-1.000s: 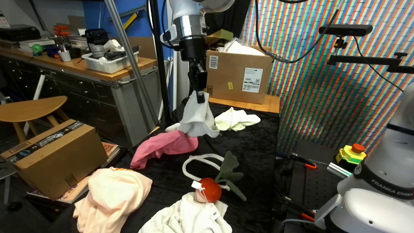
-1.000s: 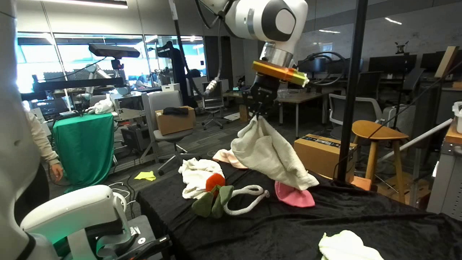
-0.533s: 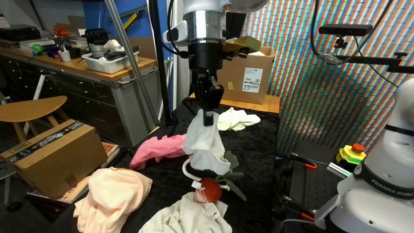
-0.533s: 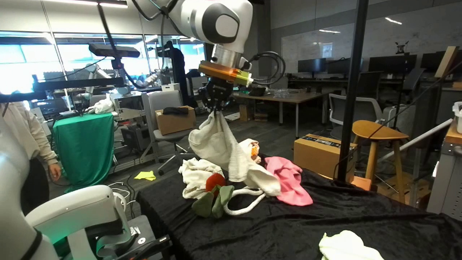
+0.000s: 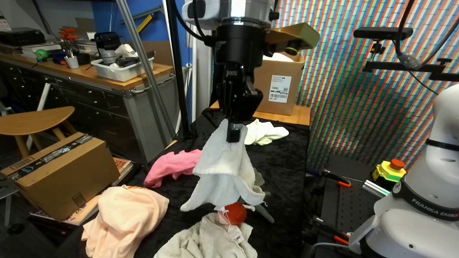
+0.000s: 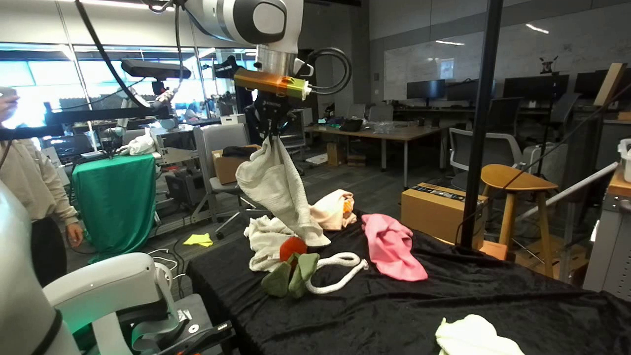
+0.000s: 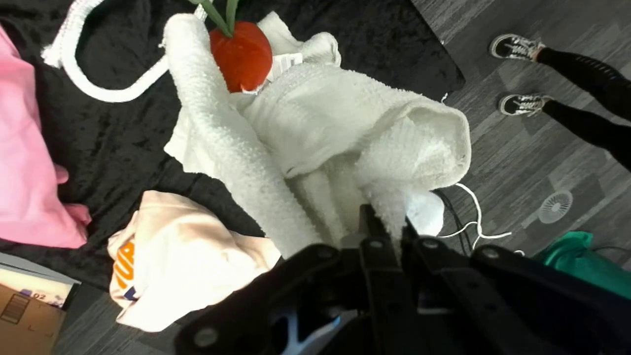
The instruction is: Group up all the objects on the table
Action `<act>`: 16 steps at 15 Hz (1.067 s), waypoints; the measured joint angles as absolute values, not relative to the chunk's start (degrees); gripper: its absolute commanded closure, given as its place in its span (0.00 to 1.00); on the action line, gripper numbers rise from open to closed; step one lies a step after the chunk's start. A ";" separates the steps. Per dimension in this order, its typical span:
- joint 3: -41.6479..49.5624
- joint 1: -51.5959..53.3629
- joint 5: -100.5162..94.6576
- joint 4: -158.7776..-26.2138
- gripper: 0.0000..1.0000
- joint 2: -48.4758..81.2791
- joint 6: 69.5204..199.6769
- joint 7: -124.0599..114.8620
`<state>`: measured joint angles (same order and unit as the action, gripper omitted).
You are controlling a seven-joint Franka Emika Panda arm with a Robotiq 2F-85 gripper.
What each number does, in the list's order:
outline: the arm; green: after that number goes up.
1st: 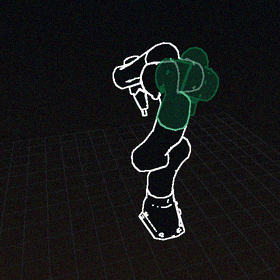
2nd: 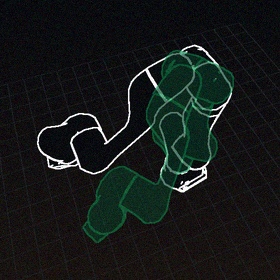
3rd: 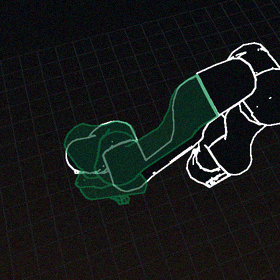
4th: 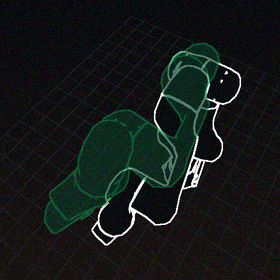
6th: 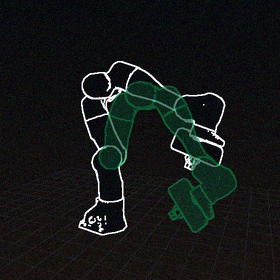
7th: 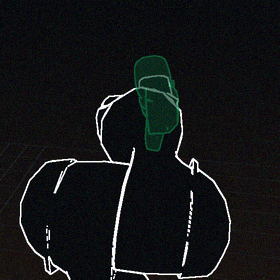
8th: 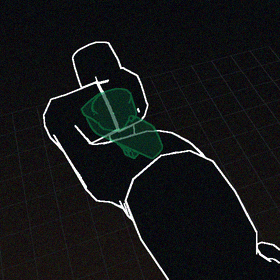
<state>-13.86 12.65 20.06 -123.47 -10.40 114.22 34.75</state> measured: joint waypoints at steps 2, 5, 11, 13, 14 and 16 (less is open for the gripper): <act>-13.86 13.04 18.75 -124.04 0.82 -9.03 116.34 33.26; -13.78 13.09 16.71 -124.26 0.60 -6.34 117.53 31.36; -12.21 12.65 16.07 -124.38 0.13 -4.03 117.77 29.44; -11.06 12.07 15.97 -124.80 0.00 -4.06 117.90 28.30; -10.39 11.59 15.91 -125.14 0.00 -4.09 118.10 27.68; -8.63 10.08 15.81 -126.19 0.00 -4.24 118.99 26.37</act>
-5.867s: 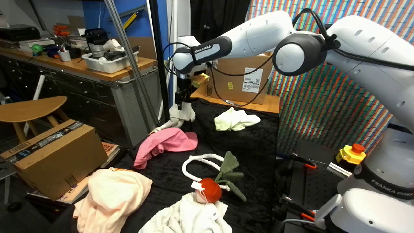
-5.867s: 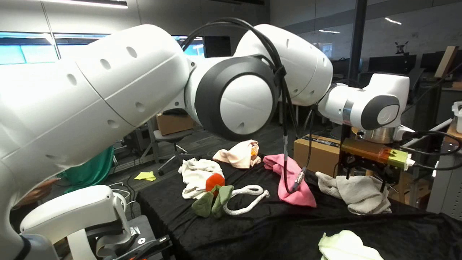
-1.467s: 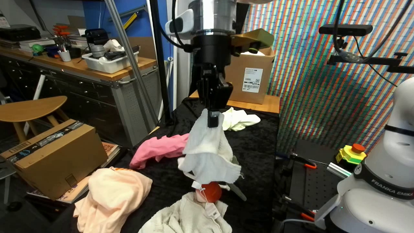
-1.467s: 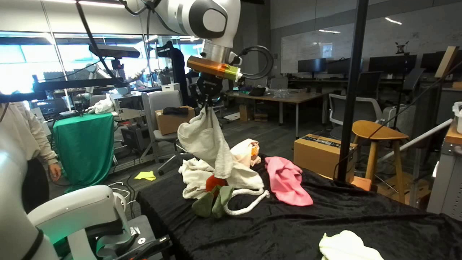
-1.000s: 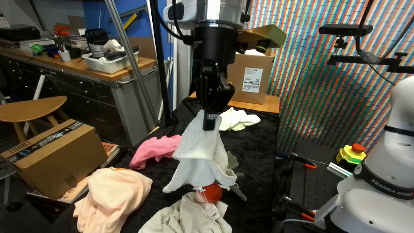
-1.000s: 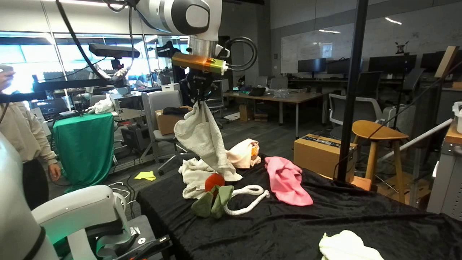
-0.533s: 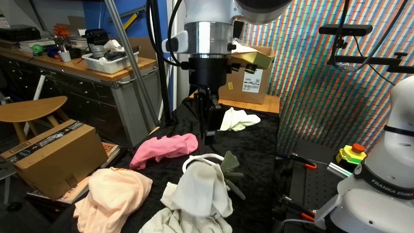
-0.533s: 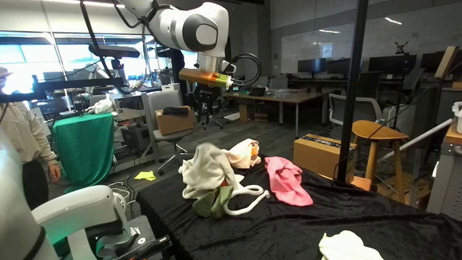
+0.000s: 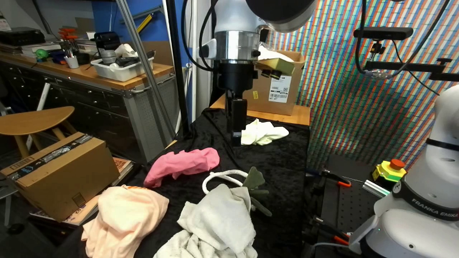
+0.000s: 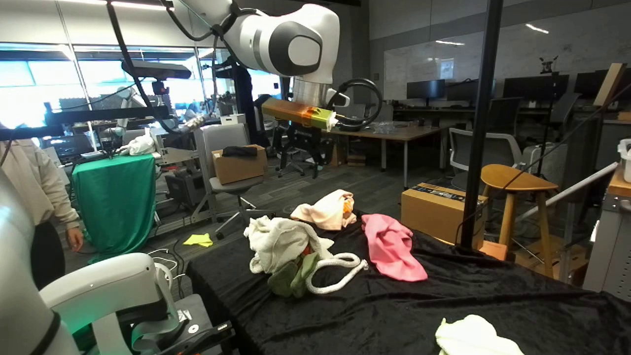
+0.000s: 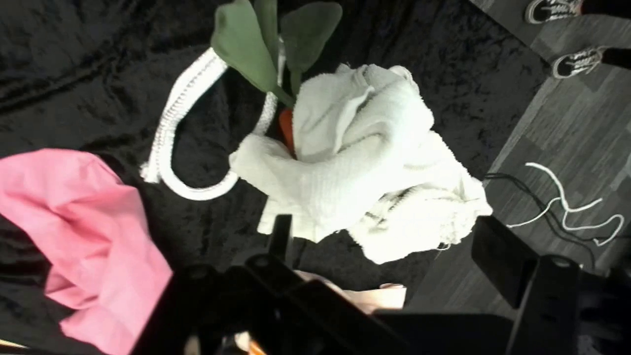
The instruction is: Group up all the objects on the table
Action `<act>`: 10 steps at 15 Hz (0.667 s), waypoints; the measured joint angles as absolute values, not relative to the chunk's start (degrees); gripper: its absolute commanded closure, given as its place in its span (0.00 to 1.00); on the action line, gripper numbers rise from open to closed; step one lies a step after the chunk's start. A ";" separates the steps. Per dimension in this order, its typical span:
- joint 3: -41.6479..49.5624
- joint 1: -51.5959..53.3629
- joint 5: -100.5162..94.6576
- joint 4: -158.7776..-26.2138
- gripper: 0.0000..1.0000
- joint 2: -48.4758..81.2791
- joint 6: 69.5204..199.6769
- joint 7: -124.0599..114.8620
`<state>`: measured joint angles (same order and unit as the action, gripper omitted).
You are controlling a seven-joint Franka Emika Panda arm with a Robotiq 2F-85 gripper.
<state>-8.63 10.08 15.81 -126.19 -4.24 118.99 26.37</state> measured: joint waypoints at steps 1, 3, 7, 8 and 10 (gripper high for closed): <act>-7.59 9.14 15.74 -126.84 0.00 -4.36 119.56 25.82; -5.30 6.99 15.67 -128.16 0.00 -4.65 120.44 25.13; -0.67 2.52 15.57 -130.99 0.00 -4.62 123.33 24.37; 0.30 1.50 15.41 -131.71 0.00 -4.51 124.45 23.79; 1.95 -0.36 14.49 -133.09 0.00 -3.93 127.58 21.82</act>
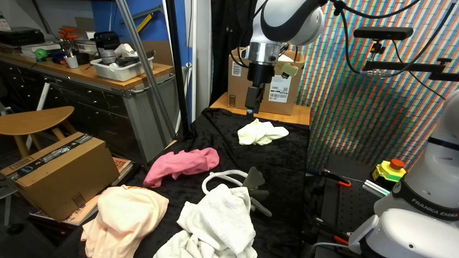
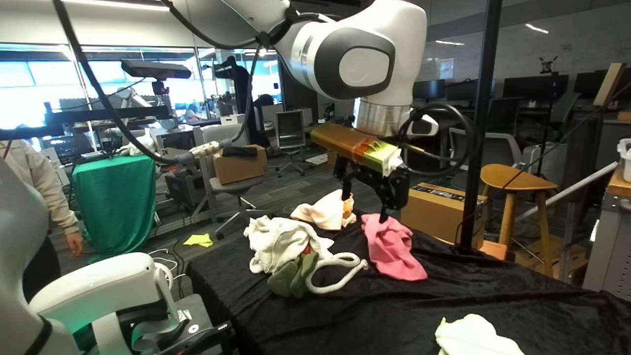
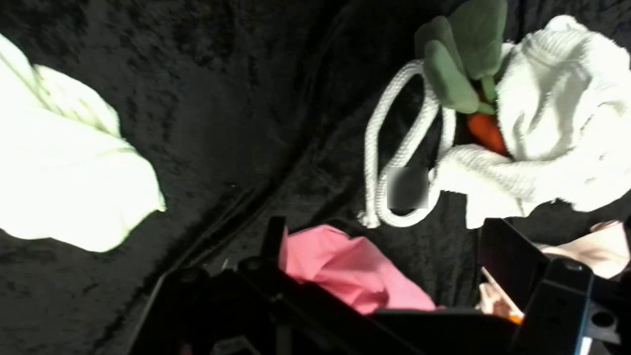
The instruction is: Group up all the objects on the table
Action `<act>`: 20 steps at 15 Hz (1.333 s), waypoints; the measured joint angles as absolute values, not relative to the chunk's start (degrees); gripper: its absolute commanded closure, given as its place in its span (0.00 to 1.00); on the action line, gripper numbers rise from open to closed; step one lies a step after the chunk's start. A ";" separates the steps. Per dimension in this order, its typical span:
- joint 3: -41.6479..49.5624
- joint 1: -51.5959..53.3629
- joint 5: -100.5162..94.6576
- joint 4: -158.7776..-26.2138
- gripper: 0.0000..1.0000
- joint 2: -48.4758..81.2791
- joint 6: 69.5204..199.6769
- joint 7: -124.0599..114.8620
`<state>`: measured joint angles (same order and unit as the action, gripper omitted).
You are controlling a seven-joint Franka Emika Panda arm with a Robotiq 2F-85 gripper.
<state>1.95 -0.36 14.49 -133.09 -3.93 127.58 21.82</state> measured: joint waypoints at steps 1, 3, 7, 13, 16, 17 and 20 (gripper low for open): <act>2.63 -1.19 14.01 -133.64 0.00 -3.41 129.26 20.62; 3.84 -2.62 13.41 -134.47 0.00 -1.85 132.84 17.99; 5.13 -4.53 13.38 -135.13 0.00 2.10 138.17 14.10; 5.92 -7.06 13.76 -135.02 0.00 9.41 145.24 9.39; 6.75 -8.60 13.80 -134.57 0.00 13.25 147.89 5.68; 6.93 -9.09 13.80 -134.39 0.00 14.40 148.36 4.70; 7.01 -10.12 13.87 -133.54 0.00 17.20 149.18 2.39</act>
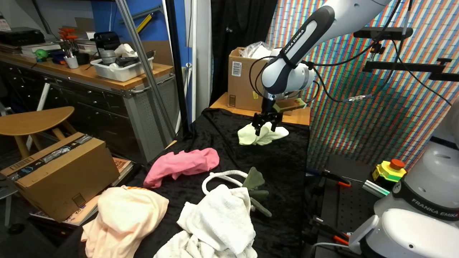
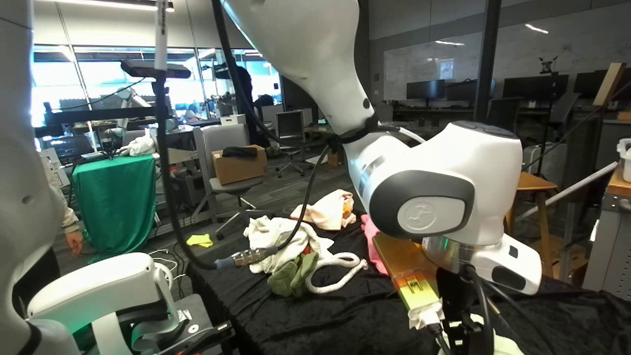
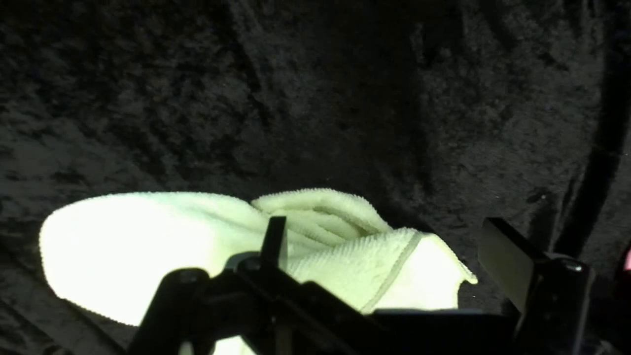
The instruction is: Group up all the objects on the table
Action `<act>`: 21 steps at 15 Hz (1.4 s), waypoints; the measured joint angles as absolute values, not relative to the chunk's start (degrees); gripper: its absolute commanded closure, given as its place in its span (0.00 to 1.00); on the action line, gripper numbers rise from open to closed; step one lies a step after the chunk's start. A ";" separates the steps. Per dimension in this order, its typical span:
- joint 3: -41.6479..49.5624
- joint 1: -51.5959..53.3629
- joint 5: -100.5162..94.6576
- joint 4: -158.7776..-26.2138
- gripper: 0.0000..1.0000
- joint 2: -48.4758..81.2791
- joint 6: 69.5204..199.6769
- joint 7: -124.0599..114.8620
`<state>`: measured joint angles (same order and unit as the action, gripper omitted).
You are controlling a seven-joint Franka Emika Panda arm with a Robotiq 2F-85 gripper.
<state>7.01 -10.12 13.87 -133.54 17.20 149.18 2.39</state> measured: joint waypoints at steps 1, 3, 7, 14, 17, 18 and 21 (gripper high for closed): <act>7.01 -10.22 13.93 -133.17 0.00 17.99 149.33 1.77; 6.90 -10.27 14.30 -132.47 0.00 19.34 149.93 0.94; 5.93 -10.35 16.27 -132.05 0.00 21.33 153.41 0.77; 5.51 -10.36 16.53 -132.48 0.00 24.12 162.68 -1.39; 5.97 -10.31 16.29 -132.50 0.00 24.34 165.68 -3.43; 6.12 -10.29 16.22 -132.50 0.00 24.38 166.47 -4.04; 6.26 -10.22 16.06 -132.49 0.00 24.72 168.23 -5.52</act>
<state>6.26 -10.22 16.06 -132.49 24.72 168.23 -5.52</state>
